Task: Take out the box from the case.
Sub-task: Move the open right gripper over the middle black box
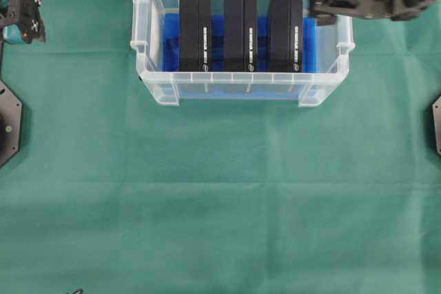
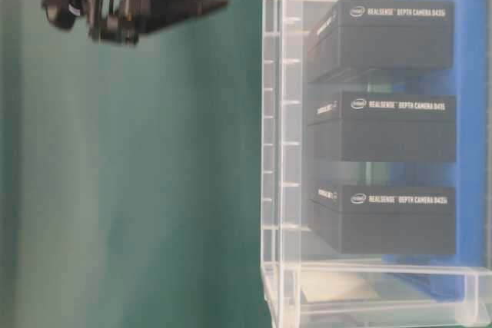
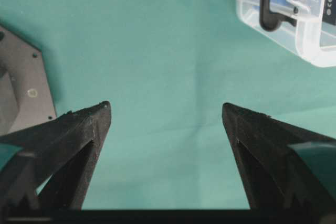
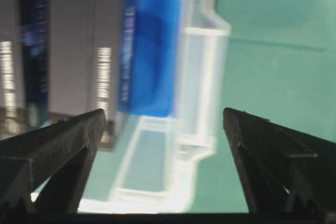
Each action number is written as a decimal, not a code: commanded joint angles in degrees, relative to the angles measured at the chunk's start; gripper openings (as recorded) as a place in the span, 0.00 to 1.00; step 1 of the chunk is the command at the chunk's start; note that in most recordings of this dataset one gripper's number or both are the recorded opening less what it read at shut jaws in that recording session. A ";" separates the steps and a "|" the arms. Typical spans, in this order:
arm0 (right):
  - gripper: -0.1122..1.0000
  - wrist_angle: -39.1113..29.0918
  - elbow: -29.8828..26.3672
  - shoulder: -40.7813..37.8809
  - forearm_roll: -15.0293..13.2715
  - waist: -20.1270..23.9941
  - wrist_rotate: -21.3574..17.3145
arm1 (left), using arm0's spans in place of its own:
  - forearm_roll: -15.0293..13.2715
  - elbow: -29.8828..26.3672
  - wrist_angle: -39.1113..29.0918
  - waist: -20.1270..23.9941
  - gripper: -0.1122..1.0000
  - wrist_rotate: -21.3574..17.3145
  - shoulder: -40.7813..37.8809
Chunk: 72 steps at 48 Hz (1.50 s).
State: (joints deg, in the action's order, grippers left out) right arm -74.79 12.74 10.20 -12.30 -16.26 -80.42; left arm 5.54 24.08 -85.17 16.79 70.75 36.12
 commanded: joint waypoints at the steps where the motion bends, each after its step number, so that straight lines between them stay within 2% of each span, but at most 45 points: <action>1: 0.96 0.70 -3.69 -2.11 -0.18 0.88 -0.09 | 0.18 -0.62 0.18 0.18 0.93 -0.18 0.09; 21: 0.96 4.13 -15.21 -14.15 -0.18 2.55 -0.09 | 0.18 -0.53 0.35 0.18 0.93 -0.35 0.00; 41: 0.96 6.06 -21.09 -19.69 0.00 3.52 -0.09 | 0.18 -0.53 1.32 0.18 0.93 -0.62 0.09; 72: 0.96 5.45 -22.06 -20.74 0.00 3.52 0.00 | 0.18 -0.53 1.32 0.18 0.93 -0.53 0.09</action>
State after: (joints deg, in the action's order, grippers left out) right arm -69.26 -7.82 -11.34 -12.22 -12.83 -80.51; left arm 5.54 24.17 -84.11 16.79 70.22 36.12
